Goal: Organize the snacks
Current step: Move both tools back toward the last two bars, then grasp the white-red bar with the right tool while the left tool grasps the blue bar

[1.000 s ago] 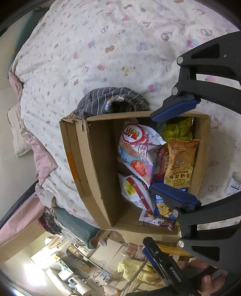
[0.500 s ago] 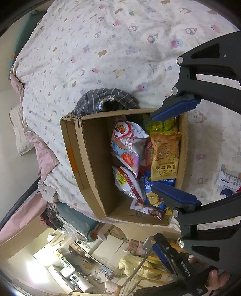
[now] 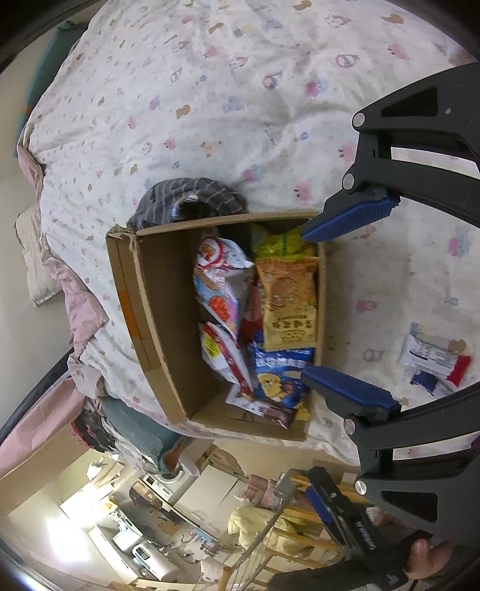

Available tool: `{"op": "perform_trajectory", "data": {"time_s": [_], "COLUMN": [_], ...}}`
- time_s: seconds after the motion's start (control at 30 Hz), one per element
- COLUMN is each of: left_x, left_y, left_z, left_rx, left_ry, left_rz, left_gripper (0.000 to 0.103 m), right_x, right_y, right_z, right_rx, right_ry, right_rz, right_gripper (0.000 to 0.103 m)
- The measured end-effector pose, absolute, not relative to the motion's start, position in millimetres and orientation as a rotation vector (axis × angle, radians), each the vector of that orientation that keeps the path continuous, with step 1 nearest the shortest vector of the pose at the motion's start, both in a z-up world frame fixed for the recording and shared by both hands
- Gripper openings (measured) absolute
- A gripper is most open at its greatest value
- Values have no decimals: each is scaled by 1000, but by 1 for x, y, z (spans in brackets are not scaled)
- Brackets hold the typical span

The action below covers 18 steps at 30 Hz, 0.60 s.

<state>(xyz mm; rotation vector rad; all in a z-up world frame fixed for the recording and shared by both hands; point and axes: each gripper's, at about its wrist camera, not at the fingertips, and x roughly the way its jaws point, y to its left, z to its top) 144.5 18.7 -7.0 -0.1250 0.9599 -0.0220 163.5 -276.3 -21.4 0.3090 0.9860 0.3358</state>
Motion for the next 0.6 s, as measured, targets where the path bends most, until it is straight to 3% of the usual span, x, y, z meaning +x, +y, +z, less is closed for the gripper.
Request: {"op": "perform_trajectory", "data": {"time_s": [0.23,0.6], "left_x": [123,111], "left_y": [21,31], "left_z": [-24,-41], "left_rx": [-123,-81], "left_ry": [1029,1088], "left_rz": [-21,-4], "left_gripper": [74,74], "right_x": [134,119], "right_y": [-263,-214], "right_z": [-45,-122], "right_rx": [349,420], "right_ry": [1079,1431], "right_rz": [381,530], "right_gripper": [76,76]}}
